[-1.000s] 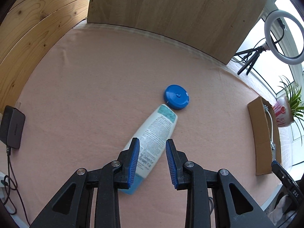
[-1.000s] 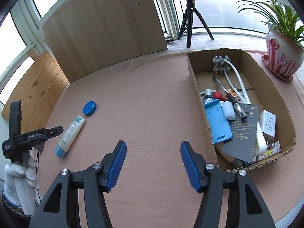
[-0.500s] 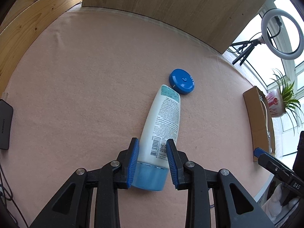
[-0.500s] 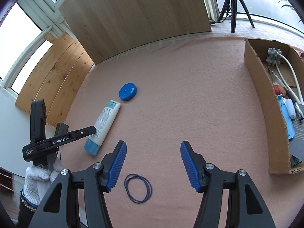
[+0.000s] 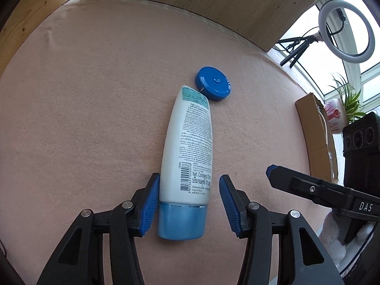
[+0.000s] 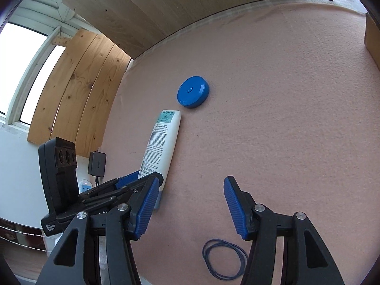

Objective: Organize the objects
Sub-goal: 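Move both tools to the white lotion bottle and close around it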

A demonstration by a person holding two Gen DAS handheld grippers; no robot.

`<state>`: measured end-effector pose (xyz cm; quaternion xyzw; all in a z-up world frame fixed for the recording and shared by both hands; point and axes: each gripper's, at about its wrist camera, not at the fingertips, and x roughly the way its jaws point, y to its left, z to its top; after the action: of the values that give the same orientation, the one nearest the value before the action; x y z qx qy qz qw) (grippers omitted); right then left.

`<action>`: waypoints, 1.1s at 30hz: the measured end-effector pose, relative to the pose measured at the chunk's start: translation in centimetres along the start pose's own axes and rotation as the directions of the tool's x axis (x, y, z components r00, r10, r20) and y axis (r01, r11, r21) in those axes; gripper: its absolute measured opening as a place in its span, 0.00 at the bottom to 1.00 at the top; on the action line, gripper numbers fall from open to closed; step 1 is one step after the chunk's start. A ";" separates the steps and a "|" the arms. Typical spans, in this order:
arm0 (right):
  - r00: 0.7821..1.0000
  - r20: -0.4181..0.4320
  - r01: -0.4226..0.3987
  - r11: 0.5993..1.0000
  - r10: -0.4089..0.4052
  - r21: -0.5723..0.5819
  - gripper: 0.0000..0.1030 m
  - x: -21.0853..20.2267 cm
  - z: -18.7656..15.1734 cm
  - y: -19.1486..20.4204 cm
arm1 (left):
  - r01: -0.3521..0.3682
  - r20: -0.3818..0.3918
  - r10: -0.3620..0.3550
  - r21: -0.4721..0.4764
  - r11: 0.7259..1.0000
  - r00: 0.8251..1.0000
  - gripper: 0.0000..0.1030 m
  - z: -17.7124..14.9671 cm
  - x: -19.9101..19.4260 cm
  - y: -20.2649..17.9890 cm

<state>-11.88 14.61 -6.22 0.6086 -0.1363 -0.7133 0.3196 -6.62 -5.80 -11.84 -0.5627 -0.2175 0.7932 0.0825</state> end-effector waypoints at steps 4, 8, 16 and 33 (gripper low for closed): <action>0.998 -0.039 -0.037 0.999 0.039 0.038 0.49 2.0 0.7 0.2 | 0.009 0.003 -0.009 0.003 1.000 1.000 0.51 0.0 0.2 -0.2; 0.996 -0.067 -0.058 0.996 0.062 0.062 0.49 3.4 1.3 0.3 | -0.001 0.002 0.001 0.028 1.000 1.000 0.51 -0.1 0.2 -0.5; 0.989 -0.106 -0.097 0.993 0.104 0.072 0.48 5.2 2.5 1.2 | -0.073 0.009 0.072 0.071 0.995 0.997 0.52 -0.4 -0.5 -0.5; 0.990 -0.119 -0.077 0.997 0.076 -0.010 0.28 4.7 2.5 3.3 | -0.057 0.029 0.055 0.070 0.996 0.998 0.48 -0.9 -0.7 -2.3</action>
<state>-13.54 8.68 -7.41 0.6418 -0.1351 -0.6642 0.3586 -5.76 -3.78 -10.44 -0.5546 -0.1744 0.8099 0.0773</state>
